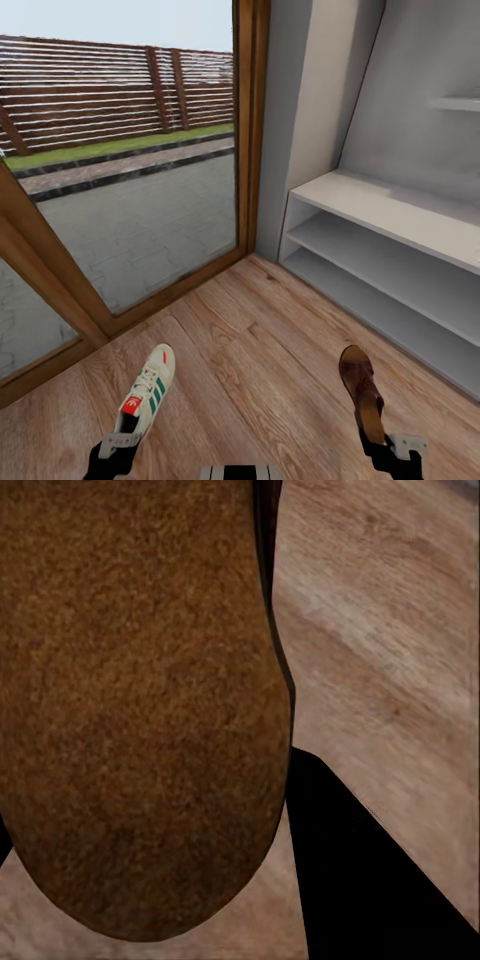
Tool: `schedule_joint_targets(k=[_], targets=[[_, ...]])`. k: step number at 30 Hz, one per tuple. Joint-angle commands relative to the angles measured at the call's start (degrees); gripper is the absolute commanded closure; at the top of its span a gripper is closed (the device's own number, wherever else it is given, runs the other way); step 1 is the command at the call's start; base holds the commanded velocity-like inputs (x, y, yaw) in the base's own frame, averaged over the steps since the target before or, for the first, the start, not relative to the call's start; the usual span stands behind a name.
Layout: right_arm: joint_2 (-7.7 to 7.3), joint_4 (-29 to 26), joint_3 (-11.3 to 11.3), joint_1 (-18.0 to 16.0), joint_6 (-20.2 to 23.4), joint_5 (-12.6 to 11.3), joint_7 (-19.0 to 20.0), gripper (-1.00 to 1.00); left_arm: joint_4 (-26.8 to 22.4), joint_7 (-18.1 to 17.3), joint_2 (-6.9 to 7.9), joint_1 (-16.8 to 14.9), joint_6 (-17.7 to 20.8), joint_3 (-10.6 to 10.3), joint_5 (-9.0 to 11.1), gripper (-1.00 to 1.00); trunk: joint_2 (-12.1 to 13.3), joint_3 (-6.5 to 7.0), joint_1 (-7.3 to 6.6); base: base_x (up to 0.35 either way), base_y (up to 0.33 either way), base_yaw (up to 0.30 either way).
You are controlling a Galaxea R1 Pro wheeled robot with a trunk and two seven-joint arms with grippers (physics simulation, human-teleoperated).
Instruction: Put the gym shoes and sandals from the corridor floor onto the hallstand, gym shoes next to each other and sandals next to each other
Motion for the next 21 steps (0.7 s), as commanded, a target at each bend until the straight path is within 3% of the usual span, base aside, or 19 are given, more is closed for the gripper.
schedule_joint_targets(k=[1, 4, 7, 11, 21], targets=[[0.11, 1.84, -0.44, -0.09, -1.90, 0.32, -0.43, 1.00, 0.95, -0.35, -0.06, -0.01, -1.69, 0.54, -0.34, 1.00, 0.00, 0.29, -0.04, 0.000, 0.000, -0.076], [0.82, 4.91, -0.40, -0.09, -4.96, 0.28, -1.89, 1.00, 3.04, 0.26, -0.11, 0.25, -4.37, 0.78, 0.16, 1.00, 0.04, 1.21, -0.11, 0.000, 0.000, -0.033], [2.46, 5.66, -0.44, -0.08, -5.52, 0.27, -2.13, 1.00, 3.38, 1.76, -0.16, 0.29, -4.80, 0.81, 0.31, 1.00, 0.08, 2.14, -0.19, 0.000, 0.000, -0.009], [3.20, 6.09, -0.47, -0.07, -5.68, 0.27, -2.17, 1.00, 3.51, 3.15, -0.17, 0.31, -5.00, 0.77, 0.46, 1.00, 1.69, 3.21, -1.07, 0.000, 0.000, -0.003], [3.37, 6.28, -0.48, -0.07, -5.72, 0.27, -2.25, 1.00, 3.54, 3.43, -0.16, 0.31, -5.07, 0.78, 0.54, 1.00, 5.70, 5.88, -3.27, 0.000, 0.000, 0.000]])
